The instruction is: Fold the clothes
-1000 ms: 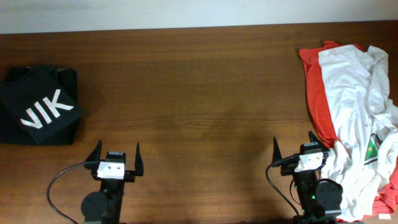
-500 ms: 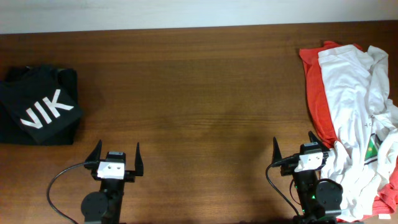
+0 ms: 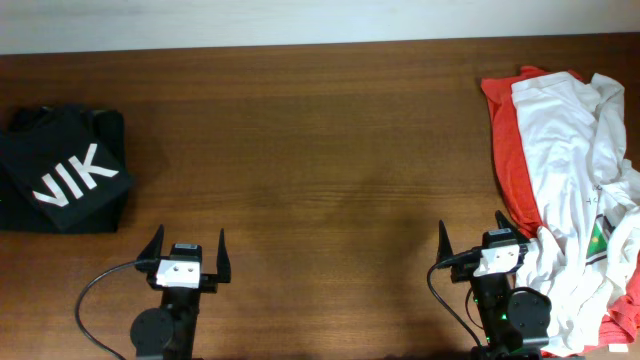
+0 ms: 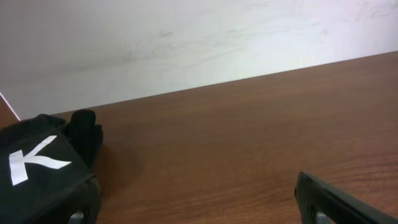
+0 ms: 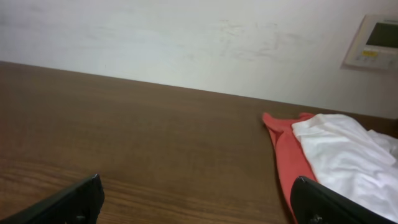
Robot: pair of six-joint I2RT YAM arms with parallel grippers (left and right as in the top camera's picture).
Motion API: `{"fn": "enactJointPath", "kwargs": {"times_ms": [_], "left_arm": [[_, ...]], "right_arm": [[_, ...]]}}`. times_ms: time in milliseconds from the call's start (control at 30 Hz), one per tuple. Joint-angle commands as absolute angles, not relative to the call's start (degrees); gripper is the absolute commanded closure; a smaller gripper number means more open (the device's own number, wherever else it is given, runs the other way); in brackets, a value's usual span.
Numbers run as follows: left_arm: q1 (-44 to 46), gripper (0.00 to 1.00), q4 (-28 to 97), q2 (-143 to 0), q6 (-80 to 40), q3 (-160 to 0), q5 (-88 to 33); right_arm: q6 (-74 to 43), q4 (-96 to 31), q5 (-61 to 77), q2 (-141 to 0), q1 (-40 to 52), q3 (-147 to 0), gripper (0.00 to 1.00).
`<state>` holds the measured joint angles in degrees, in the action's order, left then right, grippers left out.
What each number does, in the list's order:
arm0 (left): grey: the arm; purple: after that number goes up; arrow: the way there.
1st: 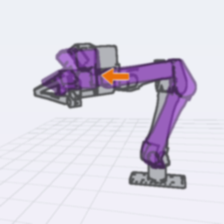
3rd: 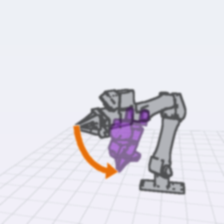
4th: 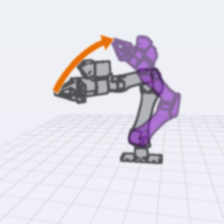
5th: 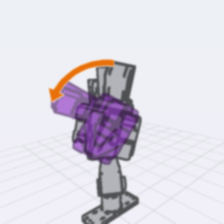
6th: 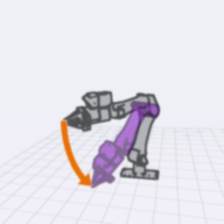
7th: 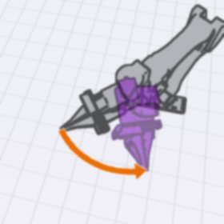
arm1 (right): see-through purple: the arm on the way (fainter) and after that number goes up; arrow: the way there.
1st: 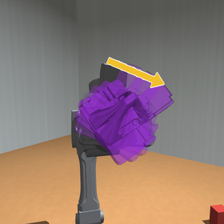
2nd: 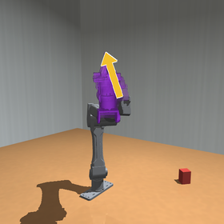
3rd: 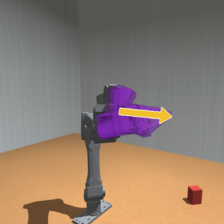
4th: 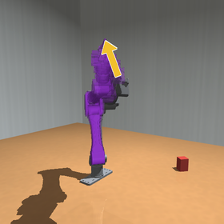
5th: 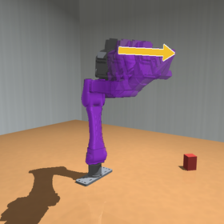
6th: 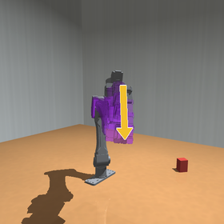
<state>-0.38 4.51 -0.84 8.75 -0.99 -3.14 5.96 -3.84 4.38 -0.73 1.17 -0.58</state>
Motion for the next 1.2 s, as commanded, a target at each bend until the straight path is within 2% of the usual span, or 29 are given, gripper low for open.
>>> {"fn": "enactJointPath", "kwargs": {"times_ms": [0,333,633,933,1067,1167], "left_arm": [[-0.1,0.01,4.38,-0.36,5.39,-0.69,-2.74],[-0.1,0.01,12.73,-4.01,5.41,-8.25,-2.72],[-0.1,0.01,16.84,-20.99,5.39,-19.57,-2.74],[-0.1,0.01,28.67,-42.63,5.41,-37.32,-2.76],[-0.1,0.01,30.3,-46.81,5.41,-40.93,-2.79],[-0.1,0.01,30.44,-48.07,5.41,-41.21,-3.9]], "right_arm": [[2.5,-4.51,5.32,-0.36,1.5,-0.69,0.01],[2.48,-12.82,3.55,-6.37,1.5,-10.15,0.01],[2.5,-22.24,2.7,-26.72,1.5,-25.5,0.01],[2.52,-41.28,6.74,-50.09,1.5,-45.28,0.01],[2.26,-44.21,6.68,-55.31,1.02,-49.1,0.01],[-7.88,-45.58,-1.13,-57.78,-2.35,-49.12,0.0]]}}
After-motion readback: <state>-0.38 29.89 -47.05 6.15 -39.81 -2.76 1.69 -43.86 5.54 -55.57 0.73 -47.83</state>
